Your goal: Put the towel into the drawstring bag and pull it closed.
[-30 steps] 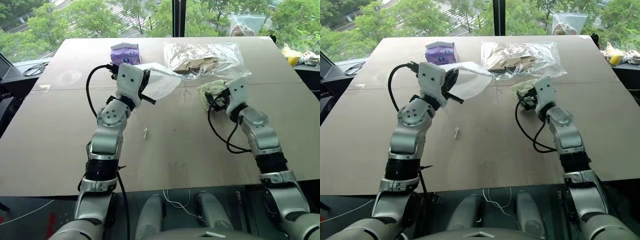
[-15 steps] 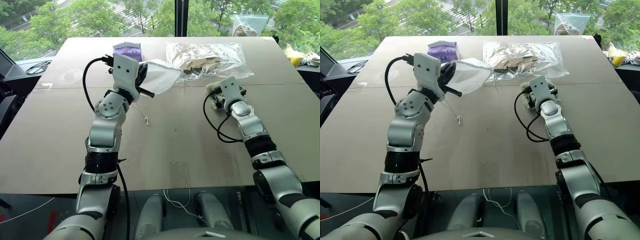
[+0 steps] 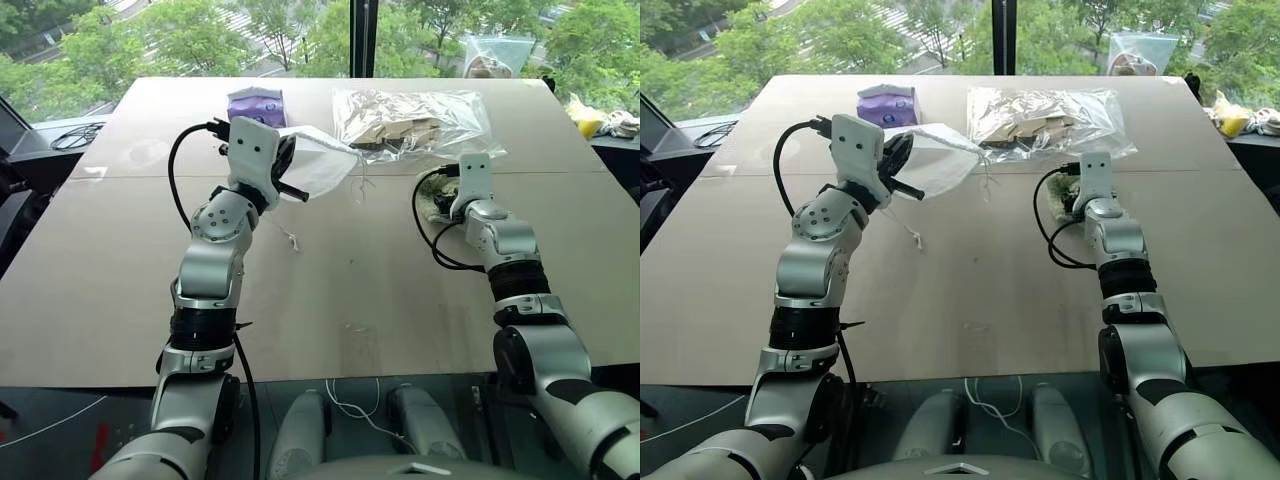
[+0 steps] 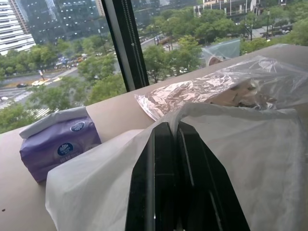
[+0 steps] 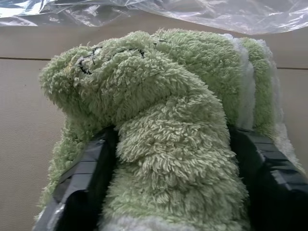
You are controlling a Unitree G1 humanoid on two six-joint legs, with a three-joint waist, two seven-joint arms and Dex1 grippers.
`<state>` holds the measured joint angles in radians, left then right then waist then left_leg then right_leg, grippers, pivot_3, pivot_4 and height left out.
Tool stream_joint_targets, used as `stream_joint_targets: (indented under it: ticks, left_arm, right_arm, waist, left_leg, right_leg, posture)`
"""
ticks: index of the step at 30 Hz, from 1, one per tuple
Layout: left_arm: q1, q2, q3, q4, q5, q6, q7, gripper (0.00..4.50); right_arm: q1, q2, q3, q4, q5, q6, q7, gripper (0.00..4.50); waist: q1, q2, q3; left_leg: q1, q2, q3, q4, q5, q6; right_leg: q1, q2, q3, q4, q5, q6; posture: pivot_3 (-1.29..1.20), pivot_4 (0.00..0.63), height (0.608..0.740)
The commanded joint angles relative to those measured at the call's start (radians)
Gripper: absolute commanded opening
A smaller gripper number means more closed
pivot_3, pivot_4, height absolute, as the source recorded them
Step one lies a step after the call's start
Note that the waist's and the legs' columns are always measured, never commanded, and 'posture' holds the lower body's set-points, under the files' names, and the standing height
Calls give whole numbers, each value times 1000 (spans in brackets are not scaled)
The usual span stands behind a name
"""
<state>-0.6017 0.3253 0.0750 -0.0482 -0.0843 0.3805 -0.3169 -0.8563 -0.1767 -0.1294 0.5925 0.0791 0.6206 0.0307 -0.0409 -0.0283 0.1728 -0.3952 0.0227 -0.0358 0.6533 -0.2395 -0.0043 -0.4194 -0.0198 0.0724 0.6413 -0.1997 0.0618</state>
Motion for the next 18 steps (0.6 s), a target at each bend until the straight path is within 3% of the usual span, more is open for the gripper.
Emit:
stream_joint_targets:
  ticks: [1, 3, 5, 12, 18]
  left_arm:
    - [-16, 3, 18, -38, -16, -7, 9, 0]
    - [-12, 1, 17, -27, -24, -6, 0, 0]
    - [-14, -1, 19, -19, -41, -5, -13, 0]
    - [-62, -16, 77, 38, -131, 27, -8, 0]
    - [-114, -26, 152, 106, -222, 82, -14, 0]
  right_arm:
    - [54, 17, 6, 65, 9, 78, 15, 1469]
    - [52, 14, 17, 68, 1, 69, 21, 616]
    - [50, 11, 30, 70, -9, 60, 27, 129]
    - [75, 17, 46, -19, 23, -20, 119, 106]
    - [146, 85, -45, -347, 304, -12, 371, 105]
  waist:
    - [-2, -1, -1]
    - [-3, -1, -1]
    - [-3, -1, -1]
    - [-3, -1, -1]
    - [-34, 1, 1]
  left_leg:
    - [0, 0, 0, 0, 0, 0]
    - [1, 0, 0, 0, 0, 0]
    - [2, 0, 0, 0, 0, 0]
    - [2, 1, 0, 0, 0, 0]
    - [-1, 2, 0, -1, 0, 0]
  right_leg:
    - [0, 0, 0, 0, 0, 0]
    - [1, 0, 0, 0, 0, 0]
    - [1, 1, 0, 0, 0, 0]
    - [1, 1, 0, 0, 0, 0]
    - [-2, 2, 0, 0, 0, 0]
  posture:
    - [0, 150, 740]
    - [0, 150, 740]
    - [0, 150, 740]
    - [0, 150, 740]
    - [0, 150, 740]
